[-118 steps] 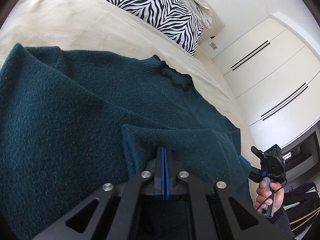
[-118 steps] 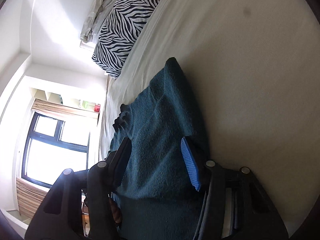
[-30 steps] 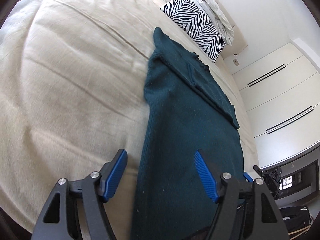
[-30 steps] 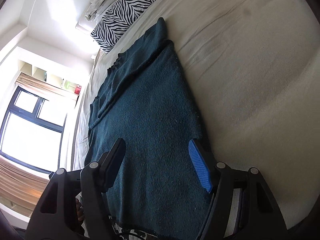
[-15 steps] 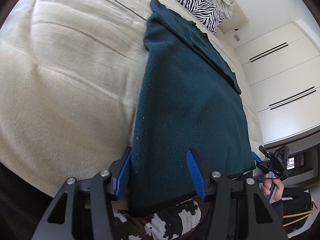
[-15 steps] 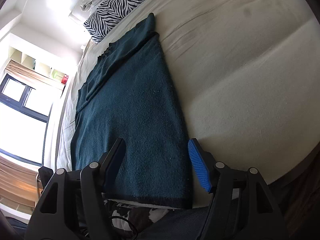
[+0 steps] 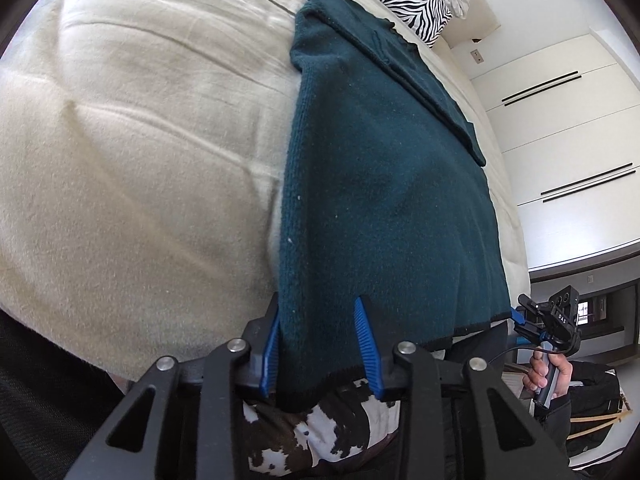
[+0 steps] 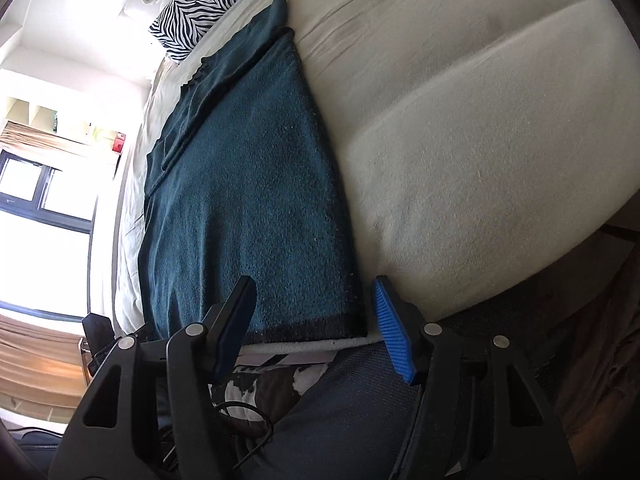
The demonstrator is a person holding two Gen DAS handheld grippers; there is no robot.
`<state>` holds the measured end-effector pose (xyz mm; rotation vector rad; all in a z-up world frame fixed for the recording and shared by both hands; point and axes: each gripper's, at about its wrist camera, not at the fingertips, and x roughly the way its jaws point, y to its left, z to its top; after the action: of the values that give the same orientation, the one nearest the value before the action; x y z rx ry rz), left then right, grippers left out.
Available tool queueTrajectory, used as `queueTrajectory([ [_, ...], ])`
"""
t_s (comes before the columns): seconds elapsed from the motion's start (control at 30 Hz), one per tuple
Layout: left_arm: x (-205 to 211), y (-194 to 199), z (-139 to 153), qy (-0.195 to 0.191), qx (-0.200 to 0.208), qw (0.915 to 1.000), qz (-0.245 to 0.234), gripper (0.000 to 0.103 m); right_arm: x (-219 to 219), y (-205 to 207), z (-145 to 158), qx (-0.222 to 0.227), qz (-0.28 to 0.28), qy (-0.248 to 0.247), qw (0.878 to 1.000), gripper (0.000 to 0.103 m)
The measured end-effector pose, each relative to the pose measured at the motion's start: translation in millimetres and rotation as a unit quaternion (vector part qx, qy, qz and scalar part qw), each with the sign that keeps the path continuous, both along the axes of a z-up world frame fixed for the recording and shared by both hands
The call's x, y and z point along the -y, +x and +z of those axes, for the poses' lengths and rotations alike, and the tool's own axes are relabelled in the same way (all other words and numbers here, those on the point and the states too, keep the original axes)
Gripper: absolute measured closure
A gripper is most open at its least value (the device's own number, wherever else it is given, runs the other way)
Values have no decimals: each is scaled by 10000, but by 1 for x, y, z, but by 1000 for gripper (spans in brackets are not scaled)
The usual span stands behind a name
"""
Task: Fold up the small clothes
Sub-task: 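Lift the hem with both grippers and fold it toward the collar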
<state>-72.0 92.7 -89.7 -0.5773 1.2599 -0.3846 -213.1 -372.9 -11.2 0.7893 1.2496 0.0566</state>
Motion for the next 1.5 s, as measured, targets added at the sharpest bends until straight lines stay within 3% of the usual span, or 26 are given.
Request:
queueTrajectory([
  [0.13, -2, -3, -3, -56, -71, 10000, 14, 80, 2, 0, -8, -71, -80, 263, 9996, 57],
  [0.37, -2, -7, -6, -9, -95, 9999, -88, 95, -2, 1, -16, -93, -58, 232, 9997, 94],
  [0.57, 2, -10, 5, -7, 49, 9998, -180, 96, -4, 0, -5, 174, -83, 69, 9998, 97],
  [0.87, -9, -11, 35, -859, 480, 9951, -39, 97, 4, 2, 34, 972, -375, 377, 9938, 97],
  [1.0, -11, -8, 45, -1312, 673, 9890, 67, 97, 2, 7, 46, 1229, -426, 523, 9901, 97],
  [1.33, -28, 10, 56, -2015, 875, 9744, 476, 97, 10, 34, 54, 1612, -654, 816, 9814, 97],
  [1.5, -37, 38, 64, -2527, 981, 9587, 858, 97, 9, 70, 69, 1873, -625, 788, 9771, 97],
])
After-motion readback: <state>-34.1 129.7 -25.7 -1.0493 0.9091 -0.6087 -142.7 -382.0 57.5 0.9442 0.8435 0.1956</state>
